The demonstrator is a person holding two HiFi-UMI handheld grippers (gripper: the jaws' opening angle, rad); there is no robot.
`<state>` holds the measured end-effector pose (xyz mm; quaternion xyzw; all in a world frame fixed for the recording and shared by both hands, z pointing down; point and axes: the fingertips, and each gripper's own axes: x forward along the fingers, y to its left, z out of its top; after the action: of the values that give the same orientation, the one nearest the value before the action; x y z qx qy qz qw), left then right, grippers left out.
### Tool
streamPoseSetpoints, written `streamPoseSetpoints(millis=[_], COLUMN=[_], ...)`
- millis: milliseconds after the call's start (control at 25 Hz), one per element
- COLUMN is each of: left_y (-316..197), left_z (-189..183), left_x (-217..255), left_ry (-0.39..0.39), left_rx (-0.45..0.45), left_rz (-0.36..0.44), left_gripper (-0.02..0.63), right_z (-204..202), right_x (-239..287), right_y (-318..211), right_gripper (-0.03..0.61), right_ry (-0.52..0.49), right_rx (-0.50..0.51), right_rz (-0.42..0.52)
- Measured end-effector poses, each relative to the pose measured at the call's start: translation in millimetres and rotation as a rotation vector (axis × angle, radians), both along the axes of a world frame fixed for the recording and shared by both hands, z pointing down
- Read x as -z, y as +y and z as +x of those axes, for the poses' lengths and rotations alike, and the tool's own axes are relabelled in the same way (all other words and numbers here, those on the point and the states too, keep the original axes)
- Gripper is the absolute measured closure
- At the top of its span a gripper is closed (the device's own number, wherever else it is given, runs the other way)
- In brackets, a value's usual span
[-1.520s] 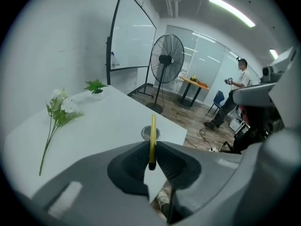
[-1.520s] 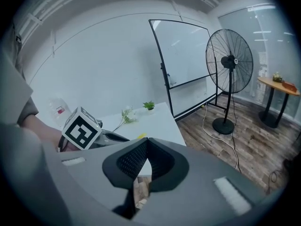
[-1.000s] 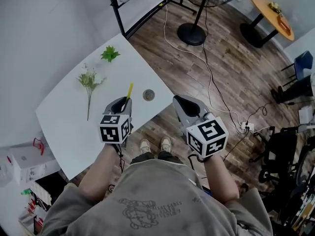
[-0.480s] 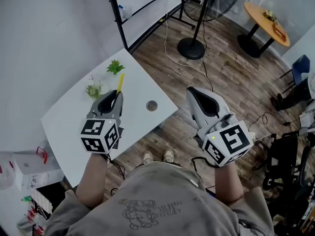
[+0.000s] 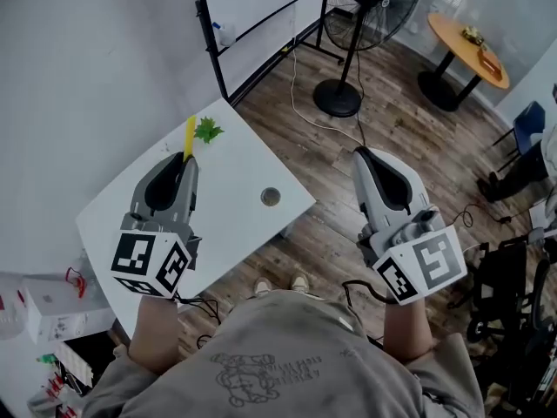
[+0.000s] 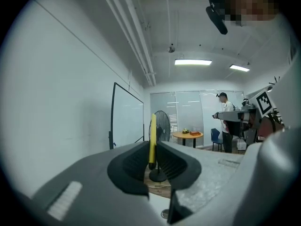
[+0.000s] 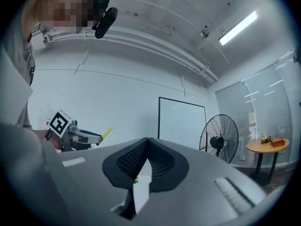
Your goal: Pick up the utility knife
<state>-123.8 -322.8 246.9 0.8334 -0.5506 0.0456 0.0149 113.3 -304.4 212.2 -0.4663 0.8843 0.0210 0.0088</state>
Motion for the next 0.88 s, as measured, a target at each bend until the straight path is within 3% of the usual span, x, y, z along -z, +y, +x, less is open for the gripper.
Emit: streamPoseSetpoints(millis=[560,880], left_y=[20.9,21.3], left_z=[-1.4,-0.2], left_x=[-10.0,-59.8], left_ry=[-0.045,-0.087], left_rx=[-0.017,-0.022], left_rz=[0.006,-0.095], left_gripper=[0.563,0.563], right_z=[15.0,9.8], right_x=[-27.5,-73.2], right_y=[6.3,1.7], right_gripper=[0.549,0.551], right_ry=[0.025,0.070], right_rx=[-0.036,-0.018], right_rz=[-0.065,-0.163])
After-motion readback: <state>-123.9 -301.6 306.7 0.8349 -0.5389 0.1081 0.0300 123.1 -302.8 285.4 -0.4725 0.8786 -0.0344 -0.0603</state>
